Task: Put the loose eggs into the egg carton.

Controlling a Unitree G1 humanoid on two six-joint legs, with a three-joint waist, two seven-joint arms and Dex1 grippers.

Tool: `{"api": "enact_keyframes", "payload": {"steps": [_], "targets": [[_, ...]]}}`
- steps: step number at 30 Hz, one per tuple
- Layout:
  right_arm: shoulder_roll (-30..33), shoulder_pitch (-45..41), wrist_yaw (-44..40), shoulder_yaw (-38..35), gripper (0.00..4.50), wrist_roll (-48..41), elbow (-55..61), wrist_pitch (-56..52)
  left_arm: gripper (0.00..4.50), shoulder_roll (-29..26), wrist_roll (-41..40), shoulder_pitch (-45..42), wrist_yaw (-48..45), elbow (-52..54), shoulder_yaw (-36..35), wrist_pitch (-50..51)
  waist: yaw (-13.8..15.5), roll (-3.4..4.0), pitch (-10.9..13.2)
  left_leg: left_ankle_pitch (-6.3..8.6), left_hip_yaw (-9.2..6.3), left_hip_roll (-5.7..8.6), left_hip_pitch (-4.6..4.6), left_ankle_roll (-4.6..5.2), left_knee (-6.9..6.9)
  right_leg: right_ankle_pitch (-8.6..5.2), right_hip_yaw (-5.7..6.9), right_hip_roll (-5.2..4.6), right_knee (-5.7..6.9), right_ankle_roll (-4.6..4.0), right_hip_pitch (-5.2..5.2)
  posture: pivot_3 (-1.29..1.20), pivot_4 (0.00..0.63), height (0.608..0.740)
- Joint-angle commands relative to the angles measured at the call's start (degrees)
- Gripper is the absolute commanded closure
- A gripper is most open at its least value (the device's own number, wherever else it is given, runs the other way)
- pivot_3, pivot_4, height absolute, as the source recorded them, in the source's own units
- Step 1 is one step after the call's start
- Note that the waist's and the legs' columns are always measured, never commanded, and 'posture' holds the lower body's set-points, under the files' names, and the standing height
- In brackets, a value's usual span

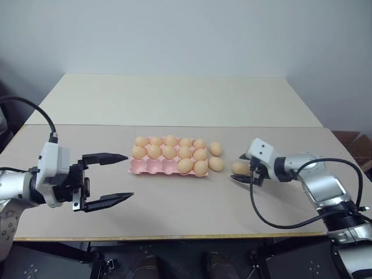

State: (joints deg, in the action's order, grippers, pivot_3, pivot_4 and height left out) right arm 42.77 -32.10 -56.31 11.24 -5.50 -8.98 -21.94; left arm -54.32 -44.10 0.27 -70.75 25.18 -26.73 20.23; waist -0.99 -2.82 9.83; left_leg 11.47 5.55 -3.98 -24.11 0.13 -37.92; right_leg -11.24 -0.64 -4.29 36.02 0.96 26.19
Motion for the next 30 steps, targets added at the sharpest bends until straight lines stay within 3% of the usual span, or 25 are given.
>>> {"api": "enact_keyframes", "payload": {"steps": [1, 8, 15, 21, 25, 30], "targets": [[-0.62, -1.79, -0.82, -0.56, 0.39, 0.41, -1.23, 1.92, 0.00, -0.68, 0.14, -0.12, 0.54, 1.43, -1.78, -0.41, 0.02, 0.00, 0.00, 0.00, 0.00, 0.00, 0.00, 0.00, 0.00, 0.00, 0.00, 0.00, 0.00, 0.00, 0.00, 0.00, 0.150, 0.740], [-1.17, -1.46, -0.47, -0.74, 2.46, 2.48, -2.12, 3.88, 0.00, -0.73, 0.70, -0.39, 1.05, 1.60, -1.65, -0.49, 0.15, 0.00, 0.00, 0.00, 0.00, 0.01, -0.03, 0.00, 0.00, 0.00, 0.00, -0.01, -0.01, 0.01, 0.00, 0.00, 0.150, 0.740], [0.55, 0.23, -1.22, -2.12, 2.51, 2.54, 4.79, 2.49, 0.00, -1.02, 1.78, 0.77, 1.19, 1.09, -3.22, -0.54, 0.07, 0.00, 0.00, 0.00, 0.00, 0.00, -0.03, 0.00, 0.00, 0.00, 0.00, -0.01, -0.01, 0.01, 0.01, 0.00, 0.150, 0.740], [-1.45, -4.70, 0.04, -2.81, 2.51, 0.44, 16.12, -3.05, 0.00, -1.29, 3.54, 4.10, 1.26, -0.38, -6.59, -0.30, -0.26, 0.03, 0.02, 0.00, 0.02, -0.03, 0.03, 0.00, 0.00, 0.00, 0.00, 0.00, 0.05, 0.00, 0.05, 0.00, 0.150, 0.740], [-6.72, -8.00, 1.65, 0.32, 2.51, 0.69, 20.32, -3.11, 0.00, -1.05, 4.33, 6.17, 1.76, -1.33, -8.63, 0.02, -0.07, 0.03, 0.02, 0.01, 0.01, -0.07, 0.03, -0.01, 0.00, -0.01, 0.05, 0.01, 0.05, -0.02, 0.04, 0.00, 0.150, 0.740], [-15.43, -12.62, 3.51, 6.05, 2.51, 3.39, 15.34, 1.47, 0.00, -0.98, 6.05, 8.36, 2.02, -1.95, -9.17, -0.52, -0.05, 0.04, 0.02, 0.01, 0.04, -0.06, -0.01, -0.02, 0.00, 0.04, 0.06, -0.02, 0.03, -0.09, 0.07, 0.00, 0.150, 0.740]]}}
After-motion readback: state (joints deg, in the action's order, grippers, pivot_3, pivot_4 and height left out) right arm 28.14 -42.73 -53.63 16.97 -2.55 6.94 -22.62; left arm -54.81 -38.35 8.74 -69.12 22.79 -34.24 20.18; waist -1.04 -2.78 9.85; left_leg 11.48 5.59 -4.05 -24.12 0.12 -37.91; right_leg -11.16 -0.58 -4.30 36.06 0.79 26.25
